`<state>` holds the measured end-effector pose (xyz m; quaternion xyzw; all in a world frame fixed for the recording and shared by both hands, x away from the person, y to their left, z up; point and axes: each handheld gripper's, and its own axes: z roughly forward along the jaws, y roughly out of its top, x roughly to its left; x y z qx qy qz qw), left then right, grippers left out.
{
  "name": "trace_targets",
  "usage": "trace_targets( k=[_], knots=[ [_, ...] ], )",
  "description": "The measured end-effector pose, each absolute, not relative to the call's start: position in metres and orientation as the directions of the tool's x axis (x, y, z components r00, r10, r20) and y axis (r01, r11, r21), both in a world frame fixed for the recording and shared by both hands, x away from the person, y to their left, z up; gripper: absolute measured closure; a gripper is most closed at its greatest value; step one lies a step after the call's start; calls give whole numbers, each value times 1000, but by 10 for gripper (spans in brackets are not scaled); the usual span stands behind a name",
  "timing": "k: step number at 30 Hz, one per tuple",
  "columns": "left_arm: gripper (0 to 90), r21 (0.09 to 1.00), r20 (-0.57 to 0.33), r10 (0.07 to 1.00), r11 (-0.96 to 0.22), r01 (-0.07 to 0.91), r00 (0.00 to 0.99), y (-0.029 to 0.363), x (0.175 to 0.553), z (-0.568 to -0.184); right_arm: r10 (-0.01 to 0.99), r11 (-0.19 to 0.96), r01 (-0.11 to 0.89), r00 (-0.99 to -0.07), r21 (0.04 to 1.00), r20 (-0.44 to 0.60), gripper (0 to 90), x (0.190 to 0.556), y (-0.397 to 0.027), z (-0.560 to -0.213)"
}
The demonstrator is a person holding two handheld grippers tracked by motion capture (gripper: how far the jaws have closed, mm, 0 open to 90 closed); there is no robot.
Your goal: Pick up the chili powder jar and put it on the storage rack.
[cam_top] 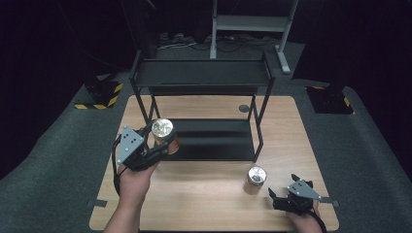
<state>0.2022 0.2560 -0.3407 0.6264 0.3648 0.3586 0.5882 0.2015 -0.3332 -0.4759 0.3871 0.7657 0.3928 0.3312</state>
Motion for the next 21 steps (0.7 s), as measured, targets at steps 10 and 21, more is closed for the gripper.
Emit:
trace_targets(
  k=[10, 21],
  knots=[
    [346, 1000, 19, 883, -26, 8, 469, 256, 214, -318, 853, 391, 333, -481, 858, -202, 1, 202, -333, -476],
    [346, 1000, 16, 884, -6, -23, 467, 253, 226, -296, 854, 389, 334, -481, 859, -199, 2, 202, -334, -476]
  ],
)
